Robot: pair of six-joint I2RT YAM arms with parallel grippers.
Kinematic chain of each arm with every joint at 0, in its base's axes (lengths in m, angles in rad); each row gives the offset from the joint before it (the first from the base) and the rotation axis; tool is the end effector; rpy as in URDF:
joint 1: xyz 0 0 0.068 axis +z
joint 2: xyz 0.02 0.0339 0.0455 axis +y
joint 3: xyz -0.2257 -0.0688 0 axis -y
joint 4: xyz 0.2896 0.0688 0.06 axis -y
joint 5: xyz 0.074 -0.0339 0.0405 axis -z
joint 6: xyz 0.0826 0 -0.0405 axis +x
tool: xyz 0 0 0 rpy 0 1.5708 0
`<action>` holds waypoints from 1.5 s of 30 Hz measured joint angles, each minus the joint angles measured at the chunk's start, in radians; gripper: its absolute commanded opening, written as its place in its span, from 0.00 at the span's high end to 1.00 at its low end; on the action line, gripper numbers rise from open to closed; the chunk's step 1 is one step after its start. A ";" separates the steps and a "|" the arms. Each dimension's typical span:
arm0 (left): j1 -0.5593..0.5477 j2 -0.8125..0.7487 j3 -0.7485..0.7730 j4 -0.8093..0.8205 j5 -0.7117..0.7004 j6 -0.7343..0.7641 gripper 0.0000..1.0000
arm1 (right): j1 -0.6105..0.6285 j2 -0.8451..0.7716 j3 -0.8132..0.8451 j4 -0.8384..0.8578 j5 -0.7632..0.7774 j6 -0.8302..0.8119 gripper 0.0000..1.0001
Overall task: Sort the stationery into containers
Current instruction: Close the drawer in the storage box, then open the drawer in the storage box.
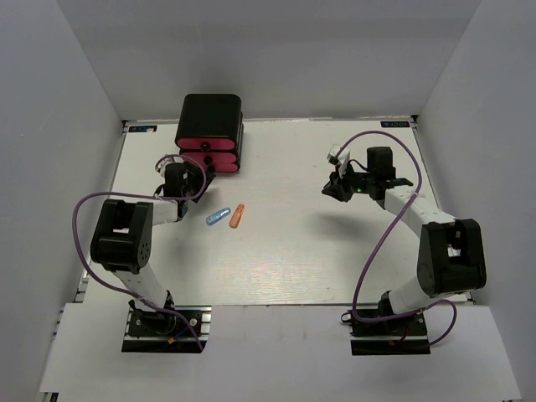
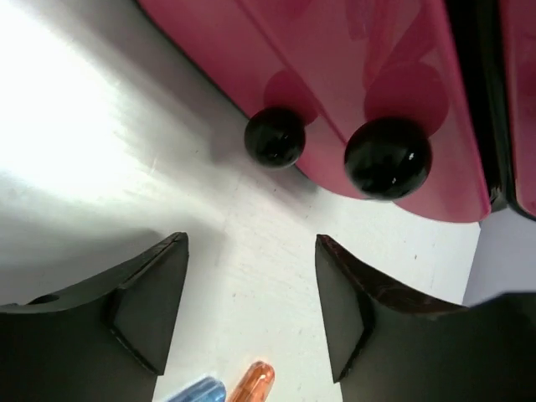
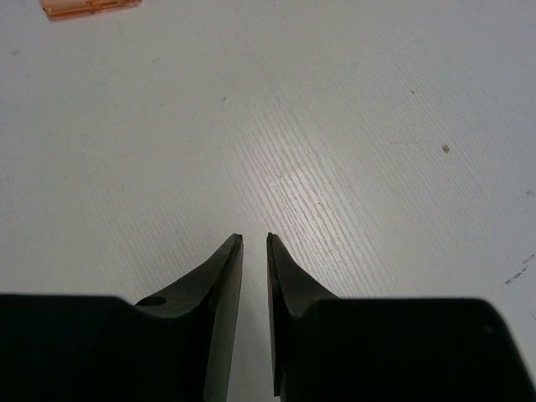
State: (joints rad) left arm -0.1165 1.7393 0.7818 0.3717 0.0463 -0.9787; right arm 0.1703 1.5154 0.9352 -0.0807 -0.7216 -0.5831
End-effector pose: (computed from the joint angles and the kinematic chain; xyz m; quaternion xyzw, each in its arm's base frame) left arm 0.4008 -0.0508 0.0472 -0.3582 0.8049 -0.2635 0.3930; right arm 0.3751 0.1199 0.1468 -0.4534 0.7245 0.2261 0.4674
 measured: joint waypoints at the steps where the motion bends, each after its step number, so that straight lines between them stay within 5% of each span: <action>1: 0.000 -0.008 -0.014 0.008 0.000 -0.012 0.40 | 0.000 0.000 0.000 0.000 0.000 0.000 0.75; 2: 0.001 -0.015 -0.027 0.018 -0.001 -0.029 0.52 | 0.000 0.000 0.000 0.000 0.000 0.000 0.75; 6: 0.002 -0.026 -0.043 0.056 -0.006 -0.093 0.66 | 0.000 0.000 0.000 0.000 0.000 -0.001 0.75; 13: 0.002 -0.005 0.021 0.054 -0.037 -0.179 0.68 | 0.000 0.000 0.000 0.000 0.000 -0.001 0.75; 20: 0.002 0.023 0.089 0.015 -0.048 -0.208 0.50 | 0.000 0.000 0.000 -0.002 0.000 -0.002 0.75; 24: 0.002 0.023 0.089 0.010 -0.049 -0.216 0.72 | 0.000 0.000 0.000 -0.003 0.000 -0.004 0.75; 30: 0.002 0.023 0.071 0.008 -0.050 -0.196 0.76 | 0.000 0.000 0.000 -0.007 0.000 -0.005 0.75; 33: 0.002 0.024 0.071 -0.011 -0.050 -0.172 0.76 | 0.000 0.000 0.000 -0.008 0.000 -0.005 0.75; 37: 0.002 0.037 0.071 -0.008 -0.049 -0.153 0.59 | 0.000 0.000 0.000 -0.012 0.000 -0.008 0.75; 45: 0.002 0.106 0.072 -0.005 -0.047 -0.148 0.50 | 0.000 0.000 0.000 -0.026 0.002 -0.023 0.75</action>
State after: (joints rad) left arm -0.1150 1.8454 0.8539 0.3668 -0.0002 -1.1267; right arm 0.1699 1.5154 0.9348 -0.1070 -0.7197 -0.6064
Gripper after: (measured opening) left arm 0.490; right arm 0.241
